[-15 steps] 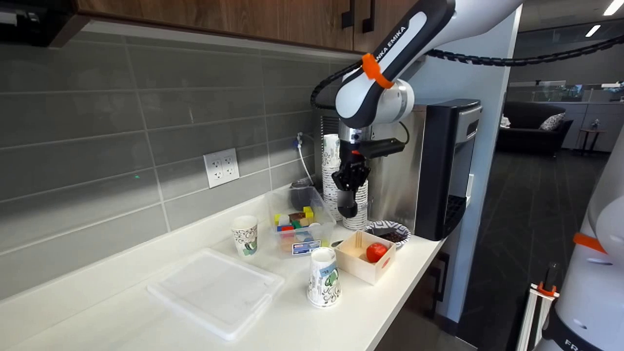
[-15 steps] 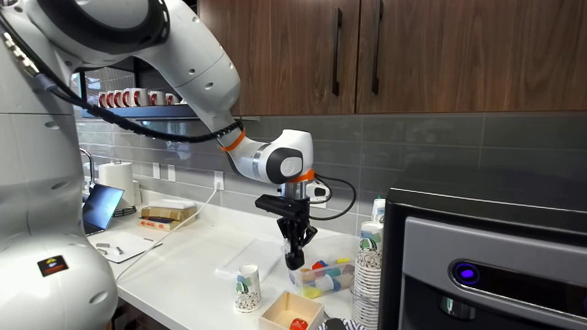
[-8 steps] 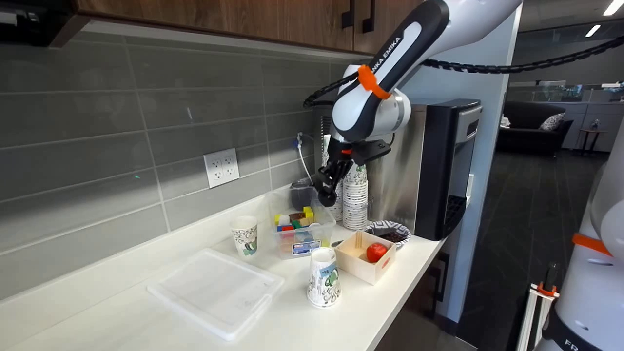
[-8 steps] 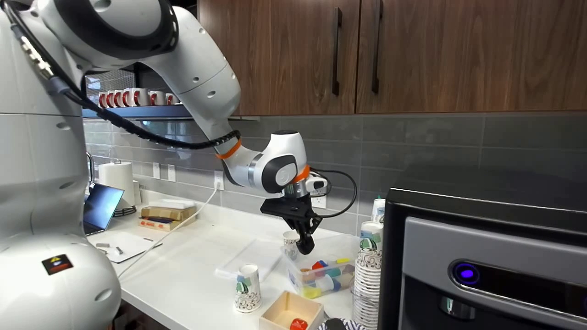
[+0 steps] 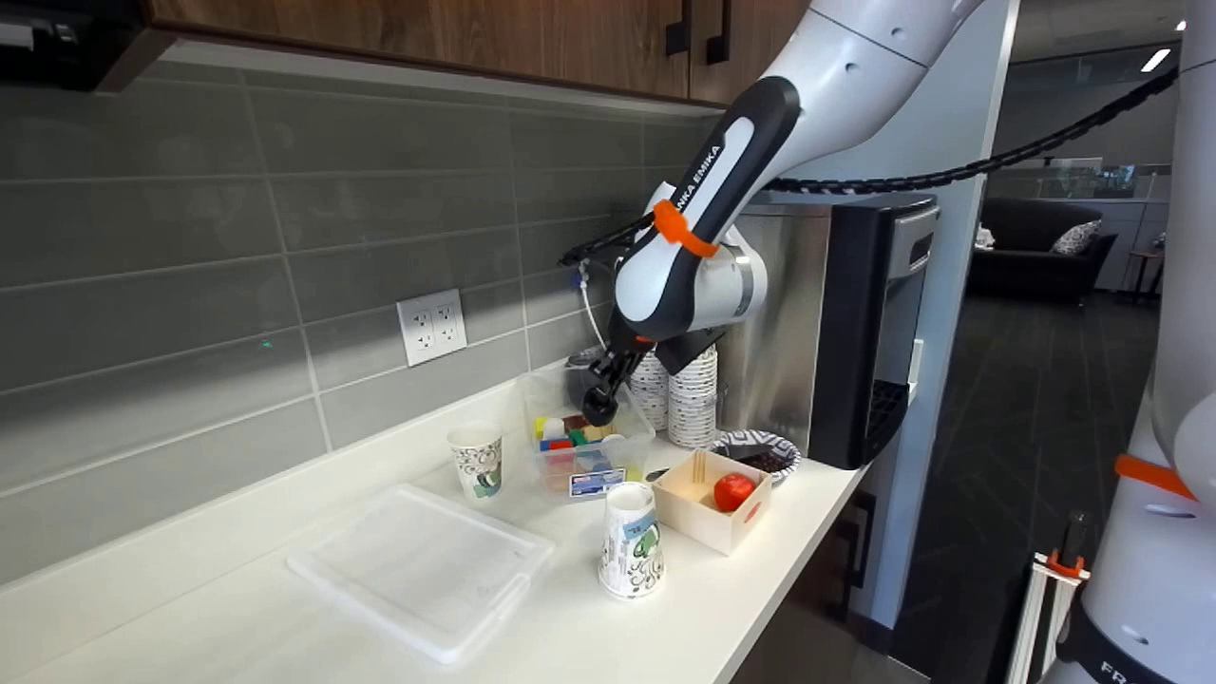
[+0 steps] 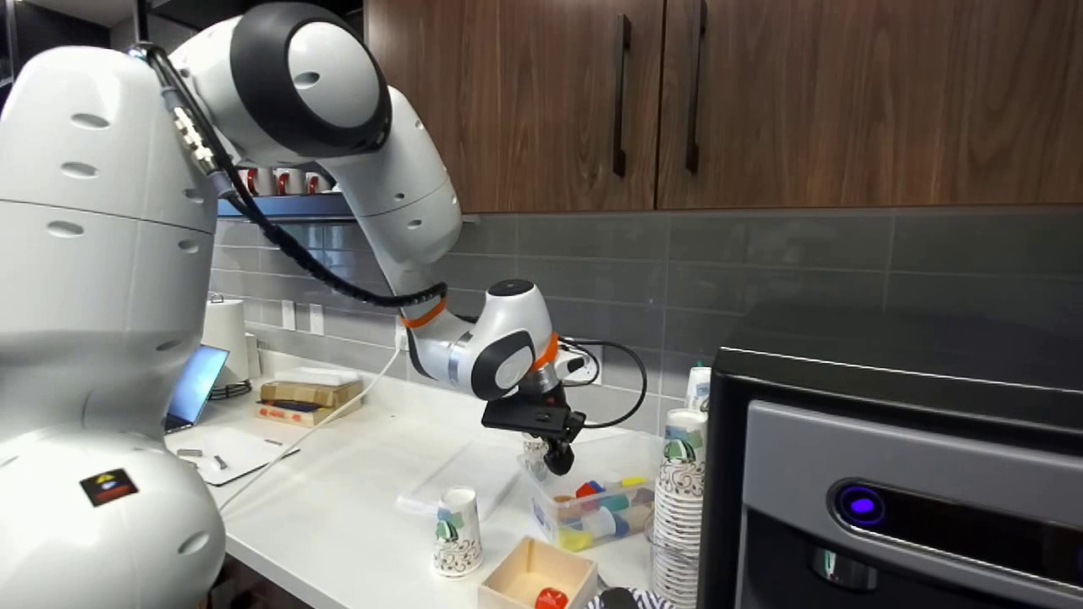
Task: Pick up the objects from the white bowl and put them in the colorless bowl
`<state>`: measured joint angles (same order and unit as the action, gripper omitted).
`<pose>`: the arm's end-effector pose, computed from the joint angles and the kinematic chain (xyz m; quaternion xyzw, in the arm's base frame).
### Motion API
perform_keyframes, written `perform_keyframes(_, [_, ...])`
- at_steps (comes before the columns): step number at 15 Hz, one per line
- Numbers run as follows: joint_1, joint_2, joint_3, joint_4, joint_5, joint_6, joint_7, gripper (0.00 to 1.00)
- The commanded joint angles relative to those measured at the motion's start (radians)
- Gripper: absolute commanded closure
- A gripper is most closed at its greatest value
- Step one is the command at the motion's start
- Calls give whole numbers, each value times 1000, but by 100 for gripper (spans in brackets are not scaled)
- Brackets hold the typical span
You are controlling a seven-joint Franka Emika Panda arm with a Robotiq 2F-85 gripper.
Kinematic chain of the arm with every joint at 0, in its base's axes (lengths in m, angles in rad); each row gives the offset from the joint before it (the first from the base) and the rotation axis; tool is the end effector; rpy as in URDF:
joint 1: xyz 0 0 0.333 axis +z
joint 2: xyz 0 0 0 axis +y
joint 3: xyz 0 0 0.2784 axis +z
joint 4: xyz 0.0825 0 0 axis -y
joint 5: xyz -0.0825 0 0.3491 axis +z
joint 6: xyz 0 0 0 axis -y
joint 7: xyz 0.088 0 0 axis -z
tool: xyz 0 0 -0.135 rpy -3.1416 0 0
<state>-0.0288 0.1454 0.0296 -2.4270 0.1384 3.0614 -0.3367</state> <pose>0.5201 -0.0101 0.2687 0.9652 0.0973 0.2420 0.0166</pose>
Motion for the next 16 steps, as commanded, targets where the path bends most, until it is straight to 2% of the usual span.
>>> perform_keyframes(1, [-55, 39, 93, 24, 100, 93, -93, 55])
perform_keyframes(6, [-154, 36, 213, 26, 152, 131, -131, 17])
perform_keyframes(8, [-178, 4, 218, 12, 157, 52, -109, 2])
perform_keyframes(9, [-168, -19, 186, -1, 146, -15, -83, 0])
perform_keyframes(10, [-138, -58, 123, -31, 106, -87, -30, 0])
perform_keyframes(13, [-99, -134, 6, -64, -39, -288, 131, 0])
perform_keyframes(16, [-81, -209, -41, -50, -166, -513, 274, 1])
